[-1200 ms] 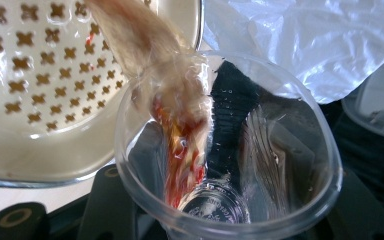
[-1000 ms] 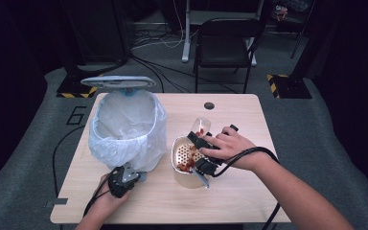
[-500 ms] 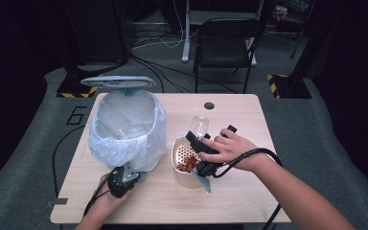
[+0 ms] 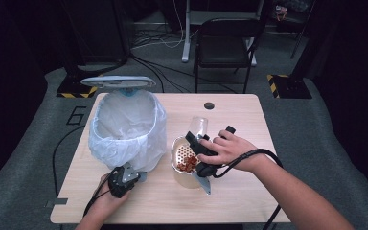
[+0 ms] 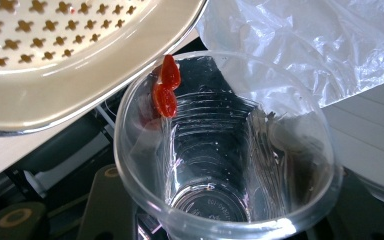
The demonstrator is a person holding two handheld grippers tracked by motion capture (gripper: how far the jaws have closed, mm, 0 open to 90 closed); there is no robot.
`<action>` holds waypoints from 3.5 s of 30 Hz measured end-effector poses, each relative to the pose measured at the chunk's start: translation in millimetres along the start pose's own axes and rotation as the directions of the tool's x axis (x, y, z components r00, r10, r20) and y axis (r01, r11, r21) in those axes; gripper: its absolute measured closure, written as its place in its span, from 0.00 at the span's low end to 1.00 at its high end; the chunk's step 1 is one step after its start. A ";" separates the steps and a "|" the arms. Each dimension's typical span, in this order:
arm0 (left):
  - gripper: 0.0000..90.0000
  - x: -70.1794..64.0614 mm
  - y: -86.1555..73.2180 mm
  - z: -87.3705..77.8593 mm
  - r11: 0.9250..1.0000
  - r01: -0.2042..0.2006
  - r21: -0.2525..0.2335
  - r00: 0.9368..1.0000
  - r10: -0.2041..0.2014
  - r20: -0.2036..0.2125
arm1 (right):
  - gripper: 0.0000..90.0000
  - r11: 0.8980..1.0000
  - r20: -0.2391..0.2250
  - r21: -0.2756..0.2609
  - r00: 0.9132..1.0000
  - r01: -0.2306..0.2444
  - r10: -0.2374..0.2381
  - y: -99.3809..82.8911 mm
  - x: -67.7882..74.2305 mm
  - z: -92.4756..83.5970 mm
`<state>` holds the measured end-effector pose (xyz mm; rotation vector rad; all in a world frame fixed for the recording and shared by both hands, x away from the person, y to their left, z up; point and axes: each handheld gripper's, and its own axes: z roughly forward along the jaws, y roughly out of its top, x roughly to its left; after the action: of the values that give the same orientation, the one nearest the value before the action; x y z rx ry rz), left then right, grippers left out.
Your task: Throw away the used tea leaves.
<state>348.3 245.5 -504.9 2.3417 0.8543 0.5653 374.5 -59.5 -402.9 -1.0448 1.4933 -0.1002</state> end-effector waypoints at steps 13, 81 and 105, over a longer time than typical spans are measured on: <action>1.00 0.0 0.0 0.0 1.000 0.000 0.000 1.000 0.000 0.000 | 0.55 0.999 -0.019 -0.030 1.000 -0.016 0.016 -2.1 -4.9 -1.4; 1.00 0.2 -0.5 0.0 1.000 0.002 -0.004 1.000 -0.002 0.000 | 0.54 -0.302 -0.506 -0.126 -0.201 -0.945 0.839 -83.7 -4.1 16.7; 1.00 1.1 0.2 0.0 1.000 -0.007 -0.001 1.000 0.007 -0.002 | 0.55 -0.400 -0.560 -0.015 -0.323 -0.917 0.763 -101.6 -41.7 7.7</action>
<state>349.2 246.2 -504.6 2.3445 0.8473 0.5711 428.4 -88.6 -311.5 0.3842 2.3267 1.6057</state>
